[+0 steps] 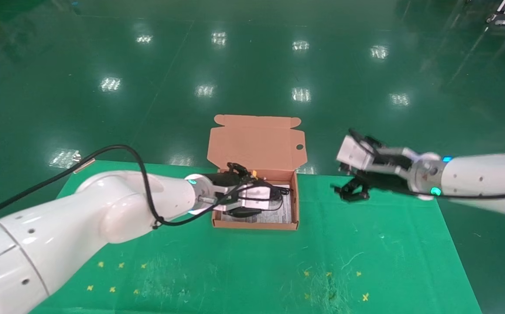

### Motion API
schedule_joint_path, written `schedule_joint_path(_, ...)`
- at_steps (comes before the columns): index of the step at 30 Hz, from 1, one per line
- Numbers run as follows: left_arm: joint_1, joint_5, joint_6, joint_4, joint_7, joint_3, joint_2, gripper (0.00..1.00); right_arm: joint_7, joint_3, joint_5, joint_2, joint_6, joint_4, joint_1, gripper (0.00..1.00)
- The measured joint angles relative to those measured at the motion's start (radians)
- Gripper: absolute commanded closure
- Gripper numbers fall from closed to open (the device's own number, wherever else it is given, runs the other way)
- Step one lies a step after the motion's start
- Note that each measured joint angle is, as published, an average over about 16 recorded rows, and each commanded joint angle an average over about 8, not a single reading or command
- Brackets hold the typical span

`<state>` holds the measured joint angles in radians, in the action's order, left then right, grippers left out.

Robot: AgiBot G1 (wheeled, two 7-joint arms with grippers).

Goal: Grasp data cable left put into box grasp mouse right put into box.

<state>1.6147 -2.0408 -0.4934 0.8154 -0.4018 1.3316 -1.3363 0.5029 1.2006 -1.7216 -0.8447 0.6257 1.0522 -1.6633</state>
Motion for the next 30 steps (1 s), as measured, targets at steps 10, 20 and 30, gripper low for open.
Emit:
schedule_joint_path(10, 0.065, 0.012, 0.026, -0.006, -0.023, -0.038, 0.029, 0.0, -0.001, -0.026, -0.017, 0.038, 0.004, 0.049, -0.053, 0.0)
schedule_joint_path(20, 0.026, 0.121, -0.054, 0.027, -0.005, -0.13, 0.089, 0.0, -0.027, -0.109, 0.065, 0.065, 0.086, 0.08, -0.007, 0.0)
schedule_joint_path(30, -0.075, 0.334, -0.224, 0.106, 0.034, -0.295, 0.203, 0.0, -0.079, -0.256, 0.232, 0.096, 0.228, 0.108, 0.1, 0.0)
